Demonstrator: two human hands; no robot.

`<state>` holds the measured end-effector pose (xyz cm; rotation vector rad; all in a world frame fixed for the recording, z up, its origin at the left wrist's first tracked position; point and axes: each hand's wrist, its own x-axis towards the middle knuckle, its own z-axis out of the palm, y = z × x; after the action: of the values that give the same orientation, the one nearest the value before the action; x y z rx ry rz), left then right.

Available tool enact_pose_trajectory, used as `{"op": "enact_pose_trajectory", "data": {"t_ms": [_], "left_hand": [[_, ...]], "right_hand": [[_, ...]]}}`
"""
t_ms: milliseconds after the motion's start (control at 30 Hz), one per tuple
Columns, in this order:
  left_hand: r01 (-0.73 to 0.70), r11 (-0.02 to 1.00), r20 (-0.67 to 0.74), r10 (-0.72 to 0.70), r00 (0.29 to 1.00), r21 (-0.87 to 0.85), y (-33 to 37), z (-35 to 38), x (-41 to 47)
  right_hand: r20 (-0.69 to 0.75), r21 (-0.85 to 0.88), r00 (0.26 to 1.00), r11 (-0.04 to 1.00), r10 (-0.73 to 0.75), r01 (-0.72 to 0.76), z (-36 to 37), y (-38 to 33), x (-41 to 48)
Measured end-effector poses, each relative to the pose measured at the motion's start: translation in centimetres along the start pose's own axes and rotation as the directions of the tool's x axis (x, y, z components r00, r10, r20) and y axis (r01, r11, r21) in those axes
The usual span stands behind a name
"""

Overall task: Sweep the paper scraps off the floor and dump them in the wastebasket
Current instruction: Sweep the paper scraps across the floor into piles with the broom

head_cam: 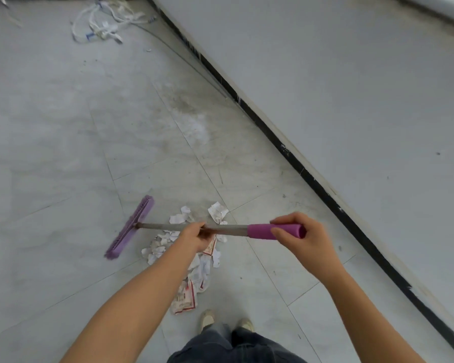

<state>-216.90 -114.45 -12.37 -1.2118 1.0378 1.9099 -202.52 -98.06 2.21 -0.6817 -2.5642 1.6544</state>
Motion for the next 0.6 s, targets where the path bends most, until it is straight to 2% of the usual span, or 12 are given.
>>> {"op": "enact_pose_trajectory", "data": {"t_ms": [100, 167, 333, 400, 533, 600], "left_hand": [[-0.048, 0.999, 0.044, 0.048, 0.998, 0.012, 2.9, 0.8, -1.8], [-0.053, 0.999, 0.083, 0.053, 0.995, -0.003, 4.5, 1.4, -3.2], [-0.122, 0.993, 0.147, 0.122, 0.982, -0.010, 6.3, 3.5, -6.5], [-0.158, 0.987, 0.188, 0.152, 0.970, 0.021, 6.3, 4.6, -7.7], [-0.262, 0.948, 0.279, 0.206, 0.938, 0.181, 5.4, 6.7, -9.9], [-0.367, 0.863, 0.360, 0.239, 0.902, 0.346, 4.5, 7.8, -10.8]], "right_hand": [[-0.066, 0.110, 0.991, 0.986, -0.116, 0.122, 0.5, -3.6, 1.3], [-0.088, 0.125, 0.974, 0.968, -0.207, 0.217, 0.6, -5.8, 1.8], [-0.036, 0.158, 0.889, 0.876, -0.456, 0.456, 0.5, -9.8, 1.5], [-0.023, 0.177, 0.859, 0.844, -0.511, 0.507, 0.4, -10.6, 1.1], [-0.138, 0.222, 0.822, 0.791, -0.553, 0.570, -0.3, -12.1, 0.0], [-0.256, 0.201, 0.804, 0.784, -0.536, 0.587, -0.9, -13.0, -0.8]]}}
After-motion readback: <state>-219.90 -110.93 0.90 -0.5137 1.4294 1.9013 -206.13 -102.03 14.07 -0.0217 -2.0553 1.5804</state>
